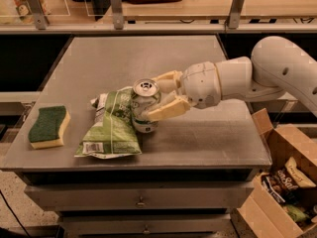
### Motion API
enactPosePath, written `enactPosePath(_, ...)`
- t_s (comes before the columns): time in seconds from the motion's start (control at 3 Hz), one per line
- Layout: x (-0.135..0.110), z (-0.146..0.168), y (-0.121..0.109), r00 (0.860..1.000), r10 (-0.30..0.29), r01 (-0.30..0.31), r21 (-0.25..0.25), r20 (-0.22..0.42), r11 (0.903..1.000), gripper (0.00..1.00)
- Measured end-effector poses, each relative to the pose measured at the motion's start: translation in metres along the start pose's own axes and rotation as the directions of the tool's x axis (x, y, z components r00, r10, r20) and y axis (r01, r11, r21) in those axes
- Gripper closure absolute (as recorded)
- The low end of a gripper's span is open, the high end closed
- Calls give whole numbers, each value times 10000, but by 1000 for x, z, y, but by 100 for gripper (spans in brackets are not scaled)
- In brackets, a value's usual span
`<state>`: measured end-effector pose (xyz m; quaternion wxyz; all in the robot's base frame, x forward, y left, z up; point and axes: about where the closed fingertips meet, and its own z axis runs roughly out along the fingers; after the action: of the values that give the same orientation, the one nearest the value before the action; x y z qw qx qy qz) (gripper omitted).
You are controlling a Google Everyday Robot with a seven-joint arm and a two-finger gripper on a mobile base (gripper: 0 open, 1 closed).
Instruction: Move 7up can near green jalapeno chip bag
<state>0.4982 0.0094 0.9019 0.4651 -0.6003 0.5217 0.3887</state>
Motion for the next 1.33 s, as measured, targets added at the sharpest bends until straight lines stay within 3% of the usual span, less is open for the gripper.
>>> enactPosePath(0.33, 0, -7, 0, 9968, -742, 743, 27, -297, 9972, 36)
enactPosePath(0.67, 6, -17, -2, 9944, -930, 937, 123, -503, 9955, 13)
enactPosePath(1.0, 21, -19, -2, 9961, -675, 679, 57, -568, 9977, 0)
enactPosePath(1.33, 35, -18, -1, 9971, -210, 211, 10, -736, 9998, 0)
